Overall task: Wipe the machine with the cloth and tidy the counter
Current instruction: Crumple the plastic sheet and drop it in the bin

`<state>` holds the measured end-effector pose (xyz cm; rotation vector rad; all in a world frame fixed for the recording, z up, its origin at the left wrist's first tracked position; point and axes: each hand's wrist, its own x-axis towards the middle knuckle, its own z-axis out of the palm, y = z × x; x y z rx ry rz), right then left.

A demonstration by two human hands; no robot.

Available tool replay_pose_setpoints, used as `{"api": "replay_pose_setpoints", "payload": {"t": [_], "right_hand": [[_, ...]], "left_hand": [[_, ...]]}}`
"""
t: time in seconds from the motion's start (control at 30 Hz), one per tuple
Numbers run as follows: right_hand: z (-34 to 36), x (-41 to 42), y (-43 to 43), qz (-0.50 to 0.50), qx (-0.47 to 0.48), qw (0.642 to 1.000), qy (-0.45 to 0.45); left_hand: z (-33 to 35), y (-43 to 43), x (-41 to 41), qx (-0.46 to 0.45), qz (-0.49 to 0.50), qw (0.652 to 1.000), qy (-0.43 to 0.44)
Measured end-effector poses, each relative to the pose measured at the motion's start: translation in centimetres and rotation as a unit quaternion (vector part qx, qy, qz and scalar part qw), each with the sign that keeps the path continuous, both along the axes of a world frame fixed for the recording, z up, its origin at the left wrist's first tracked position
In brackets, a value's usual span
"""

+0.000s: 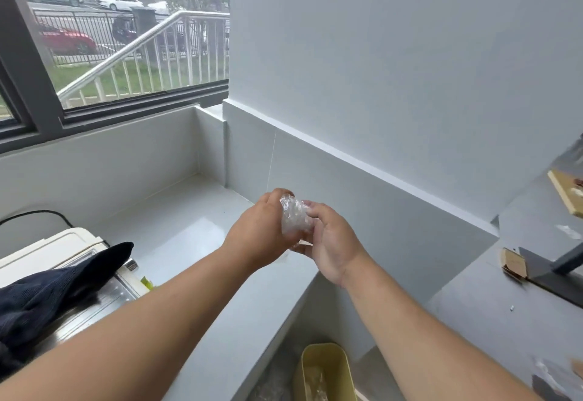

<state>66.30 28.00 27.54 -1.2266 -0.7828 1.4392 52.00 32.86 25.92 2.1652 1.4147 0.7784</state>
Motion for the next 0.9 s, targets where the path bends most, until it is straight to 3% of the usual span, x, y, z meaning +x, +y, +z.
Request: {"api": "replay_pose_setpoints", "payload": {"t": [0.1,0.2,0.33,0.53,0.7,0.9], "right_hand": [[-1.1,2.3,-0.6,-0.003,-0.020,1.000,-0.021],[-2.0,4.7,-1.0,0.040,-0.033,0.998,0.023],[-3.0,8.5,-1.0,0.040,-0.029,0.998,0.035],[-7.3,13.1,0.2,-0.035,-0.060,0.986,-0.150],[-13.6,16.3,1.3,-0.044,-0.061,0.934,-0.349],[-20.9,17.4,1.9,0.043,-0.061,0.922,-0.380]], "left_hand": [[-0.8,-0.3,2.5,0.029,0.021,0.999,-0.021],[-1.6,-0.6,5.4,0.063,-0.009,0.996,-0.061],[-2.9,-0.6,9.5,0.000,-0.054,0.995,-0.078],[-7.5,0.0,13.3,-0.104,-0.081,0.991,0.000],[-13.1,0.8,14.0,-0.107,-0.076,0.987,0.098],[-19.8,0.7,13.5,-0.137,-0.060,0.973,0.175]]}}
